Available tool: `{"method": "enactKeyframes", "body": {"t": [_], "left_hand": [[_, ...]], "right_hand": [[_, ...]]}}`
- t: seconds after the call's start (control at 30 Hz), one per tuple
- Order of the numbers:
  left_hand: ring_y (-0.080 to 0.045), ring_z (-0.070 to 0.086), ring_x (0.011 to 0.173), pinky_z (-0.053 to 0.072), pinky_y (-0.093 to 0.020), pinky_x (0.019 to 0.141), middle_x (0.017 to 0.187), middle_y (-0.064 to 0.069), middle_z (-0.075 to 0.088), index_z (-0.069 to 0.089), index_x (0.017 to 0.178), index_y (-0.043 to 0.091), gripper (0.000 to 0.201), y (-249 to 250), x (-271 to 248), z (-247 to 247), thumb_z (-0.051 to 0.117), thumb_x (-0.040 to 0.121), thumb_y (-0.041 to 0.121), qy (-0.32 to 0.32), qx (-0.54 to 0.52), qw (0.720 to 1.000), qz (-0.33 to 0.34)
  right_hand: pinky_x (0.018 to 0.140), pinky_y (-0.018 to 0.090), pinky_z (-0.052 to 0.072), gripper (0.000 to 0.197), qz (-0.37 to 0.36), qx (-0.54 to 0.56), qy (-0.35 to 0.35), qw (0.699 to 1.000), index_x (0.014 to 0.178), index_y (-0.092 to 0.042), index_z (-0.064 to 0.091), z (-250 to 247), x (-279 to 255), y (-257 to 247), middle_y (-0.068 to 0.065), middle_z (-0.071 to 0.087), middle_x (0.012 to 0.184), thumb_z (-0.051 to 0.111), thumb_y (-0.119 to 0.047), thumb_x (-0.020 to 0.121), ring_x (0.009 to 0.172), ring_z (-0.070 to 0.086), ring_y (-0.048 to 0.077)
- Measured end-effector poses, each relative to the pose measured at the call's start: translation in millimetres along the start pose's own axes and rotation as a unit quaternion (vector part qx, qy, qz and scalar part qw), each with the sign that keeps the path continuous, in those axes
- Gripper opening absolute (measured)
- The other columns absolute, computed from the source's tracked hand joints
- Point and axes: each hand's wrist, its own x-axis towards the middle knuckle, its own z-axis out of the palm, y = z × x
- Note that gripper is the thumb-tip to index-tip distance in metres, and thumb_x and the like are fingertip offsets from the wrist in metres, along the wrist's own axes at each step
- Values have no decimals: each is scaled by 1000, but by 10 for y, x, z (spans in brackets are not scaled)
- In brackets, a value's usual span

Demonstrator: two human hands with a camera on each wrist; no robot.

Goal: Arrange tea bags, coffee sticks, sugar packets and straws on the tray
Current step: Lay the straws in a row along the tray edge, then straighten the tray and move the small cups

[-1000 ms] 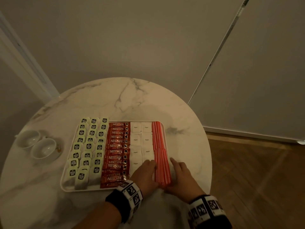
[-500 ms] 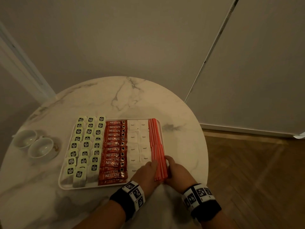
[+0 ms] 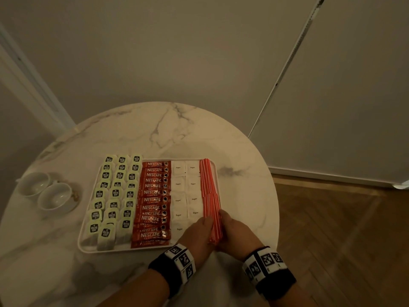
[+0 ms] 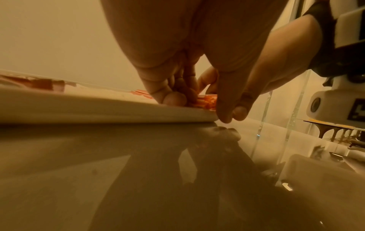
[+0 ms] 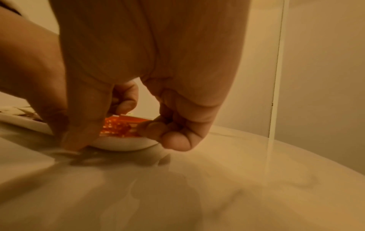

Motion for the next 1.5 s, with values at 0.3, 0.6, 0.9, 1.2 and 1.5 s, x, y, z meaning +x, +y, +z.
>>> {"method": "enactKeyframes", "body": {"t": [0.3, 0.6, 0.9, 1.2, 1.5], "left_hand": [[-15, 55, 111, 44, -23, 94, 128, -1, 52, 39, 132, 23, 45, -38, 31, -19, 55, 92, 35, -18, 11, 1000, 8], [-14, 55, 112, 40, -17, 91, 129, 0, 52, 42, 131, 24, 39, -11, 13, -50, 51, 94, 33, -12, 1, 1000, 22], [-13, 55, 100, 50, -25, 88, 125, 1, 42, 37, 127, 23, 46, -37, -20, -123, 58, 89, 40, -10, 61, 998, 32], [-4, 48, 87, 43, -14, 76, 110, 7, 42, 50, 106, 22, 24, -423, -147, -838, 63, 87, 26, 209, -61, 975, -51], [-37, 57, 106, 44, -44, 94, 117, -23, 60, 56, 112, 2, 28, -1668, -398, -1621, 46, 94, 21, 277, -9, 902, -330]], "right_hand": [[94, 25, 46, 78, -5, -11, 31, 999, 148, -18, 22, -9, 15, -30, 3, 61, 127, 64, -41, 88, 110, 61, 17], [94, 24, 46, 79, 1, 7, 29, 1000, 148, -21, 22, 0, 42, 37, 1, 63, 124, 66, -44, 86, 108, 62, 14], [82, 21, 53, 83, 6, 40, 26, 999, 146, -24, 24, 22, 23, 84, -2, 68, 102, 72, -41, 80, 89, 66, 9], [69, 15, 44, 55, 69, 109, 54, 990, 137, -18, 43, -65, 42, 72, -6, 64, 88, 61, -37, 88, 76, 59, 2], [81, 33, 53, 26, 172, 181, 139, 958, 72, -17, 66, -101, 491, 87, 8, 70, 82, 51, -18, 93, 81, 66, 26]]}}
